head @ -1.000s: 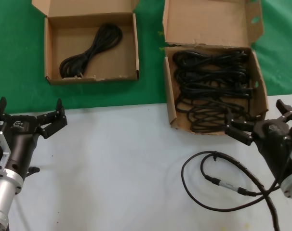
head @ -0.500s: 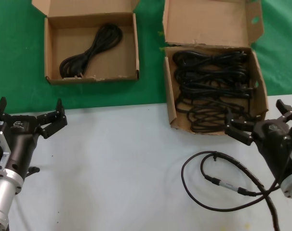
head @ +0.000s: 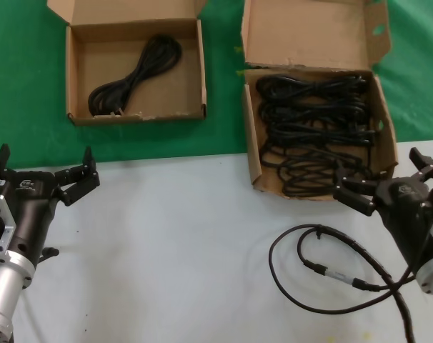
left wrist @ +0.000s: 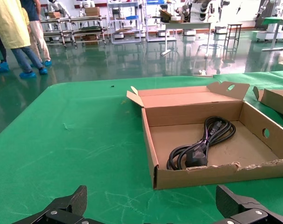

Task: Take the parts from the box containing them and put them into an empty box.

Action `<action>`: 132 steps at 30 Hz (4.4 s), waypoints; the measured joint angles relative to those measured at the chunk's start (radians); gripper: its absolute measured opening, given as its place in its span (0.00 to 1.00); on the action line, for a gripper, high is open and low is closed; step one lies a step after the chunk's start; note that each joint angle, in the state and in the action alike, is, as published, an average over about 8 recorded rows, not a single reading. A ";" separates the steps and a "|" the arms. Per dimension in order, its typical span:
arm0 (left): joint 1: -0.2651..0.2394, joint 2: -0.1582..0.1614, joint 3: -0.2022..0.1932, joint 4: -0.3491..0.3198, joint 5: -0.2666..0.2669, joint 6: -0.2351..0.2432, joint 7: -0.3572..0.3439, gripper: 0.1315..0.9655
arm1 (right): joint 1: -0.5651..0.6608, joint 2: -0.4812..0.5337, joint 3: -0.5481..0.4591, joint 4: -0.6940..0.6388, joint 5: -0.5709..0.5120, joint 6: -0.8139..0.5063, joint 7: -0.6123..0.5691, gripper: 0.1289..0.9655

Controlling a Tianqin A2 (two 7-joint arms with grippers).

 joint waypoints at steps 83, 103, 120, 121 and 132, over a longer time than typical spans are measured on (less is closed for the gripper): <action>0.000 0.000 0.000 0.000 0.000 0.000 0.000 1.00 | 0.000 0.000 0.000 0.000 0.000 0.000 0.000 1.00; 0.000 0.000 0.000 0.000 0.000 0.000 0.000 1.00 | 0.000 0.000 0.000 0.000 0.000 0.000 0.000 1.00; 0.000 0.000 0.000 0.000 0.000 0.000 0.000 1.00 | 0.000 0.000 0.000 0.000 0.000 0.000 0.000 1.00; 0.000 0.000 0.000 0.000 0.000 0.000 0.000 1.00 | 0.000 0.000 0.000 0.000 0.000 0.000 0.000 1.00; 0.000 0.000 0.000 0.000 0.000 0.000 0.000 1.00 | 0.000 0.000 0.000 0.000 0.000 0.000 0.000 1.00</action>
